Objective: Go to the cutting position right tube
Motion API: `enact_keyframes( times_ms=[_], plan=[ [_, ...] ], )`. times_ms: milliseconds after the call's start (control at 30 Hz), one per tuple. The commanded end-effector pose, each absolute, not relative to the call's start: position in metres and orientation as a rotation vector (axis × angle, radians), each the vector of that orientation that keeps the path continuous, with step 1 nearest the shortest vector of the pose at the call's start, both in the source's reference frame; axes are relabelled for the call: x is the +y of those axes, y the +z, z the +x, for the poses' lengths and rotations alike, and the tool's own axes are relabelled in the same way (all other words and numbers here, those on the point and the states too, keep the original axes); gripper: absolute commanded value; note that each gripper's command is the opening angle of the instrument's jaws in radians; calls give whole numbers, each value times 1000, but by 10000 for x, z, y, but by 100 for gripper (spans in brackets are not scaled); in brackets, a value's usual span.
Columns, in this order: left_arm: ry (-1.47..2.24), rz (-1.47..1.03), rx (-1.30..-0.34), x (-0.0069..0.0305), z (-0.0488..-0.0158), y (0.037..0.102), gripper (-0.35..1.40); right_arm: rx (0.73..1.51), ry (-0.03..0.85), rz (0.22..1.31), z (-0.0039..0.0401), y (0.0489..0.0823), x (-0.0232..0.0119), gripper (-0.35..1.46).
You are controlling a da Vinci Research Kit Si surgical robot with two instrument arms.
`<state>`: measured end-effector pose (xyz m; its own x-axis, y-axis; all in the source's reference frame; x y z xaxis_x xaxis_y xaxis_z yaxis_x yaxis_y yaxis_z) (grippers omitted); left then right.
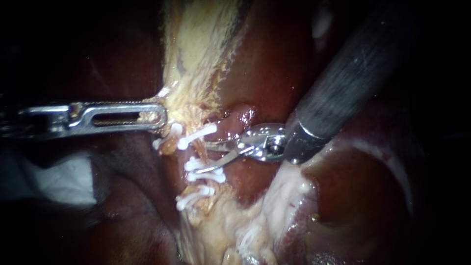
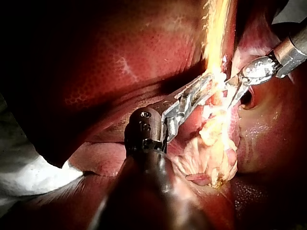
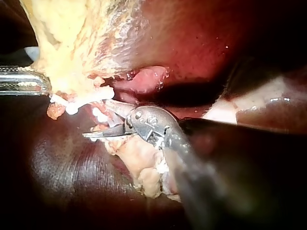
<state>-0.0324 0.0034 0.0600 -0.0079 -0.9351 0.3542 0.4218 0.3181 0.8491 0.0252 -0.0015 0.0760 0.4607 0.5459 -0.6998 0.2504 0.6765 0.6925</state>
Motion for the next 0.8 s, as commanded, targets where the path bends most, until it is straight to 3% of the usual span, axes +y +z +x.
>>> enact_keyframes(
  times_ms=[33,800],
  plan=[
    [-1180,604,-1097,34,-324,603,-35,1115,206,850,253,757,-17,116],
    [-1181,594,-1098,39,-329,622,-35,1175,197,882,283,746,-22,105]
  ],
)
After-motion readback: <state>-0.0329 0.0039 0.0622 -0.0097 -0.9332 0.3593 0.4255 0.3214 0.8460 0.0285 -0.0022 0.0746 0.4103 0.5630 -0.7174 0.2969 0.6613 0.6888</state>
